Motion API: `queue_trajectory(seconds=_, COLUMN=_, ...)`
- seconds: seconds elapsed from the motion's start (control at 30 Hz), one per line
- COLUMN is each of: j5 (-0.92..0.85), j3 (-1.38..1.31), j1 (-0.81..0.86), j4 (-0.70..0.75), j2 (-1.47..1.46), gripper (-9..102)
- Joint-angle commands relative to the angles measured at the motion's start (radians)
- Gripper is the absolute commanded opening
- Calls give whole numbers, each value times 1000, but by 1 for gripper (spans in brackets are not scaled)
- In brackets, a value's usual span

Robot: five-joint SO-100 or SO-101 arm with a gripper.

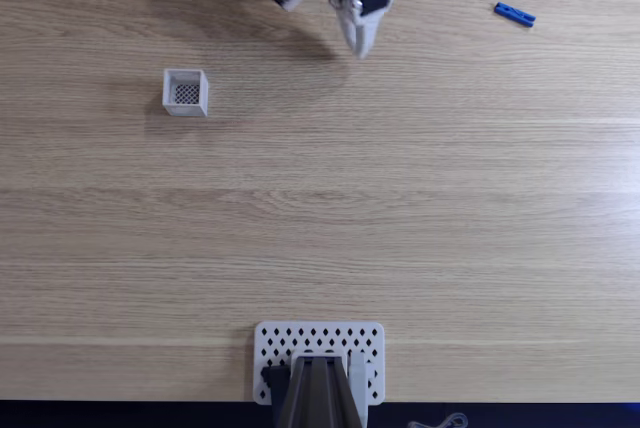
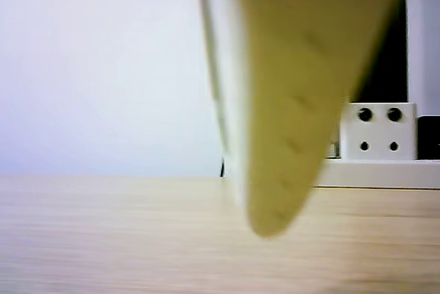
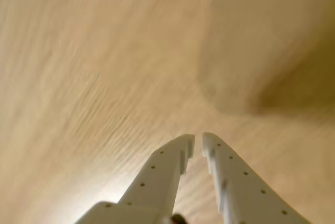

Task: Grasp a peg and put it in the crate.

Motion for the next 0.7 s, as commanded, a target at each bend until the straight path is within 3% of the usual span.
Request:
queue_trajectory(seconds=0.0, j5=-549, j3=-26, j1=-21, j4=-305, j2=-52, gripper=0)
queue_trajectory(seconds=0.2, j5=-1039, j3=147, j1=-107, j4=-689, j2=-61, gripper=-1)
queue_trajectory(seconds=0.37, j5=-1163, j3=244, j1=-265, j4=-842, j2=-71, gripper=0)
queue_trajectory(seconds=0.5, j5=-1158, j3=183, j1=-407, j4=-775, j2=-170, gripper=0)
queue_trajectory(seconds=0.67, j5=-1075, j3=-2, j1=-495, j4=-456, j2=-276, gripper=0)
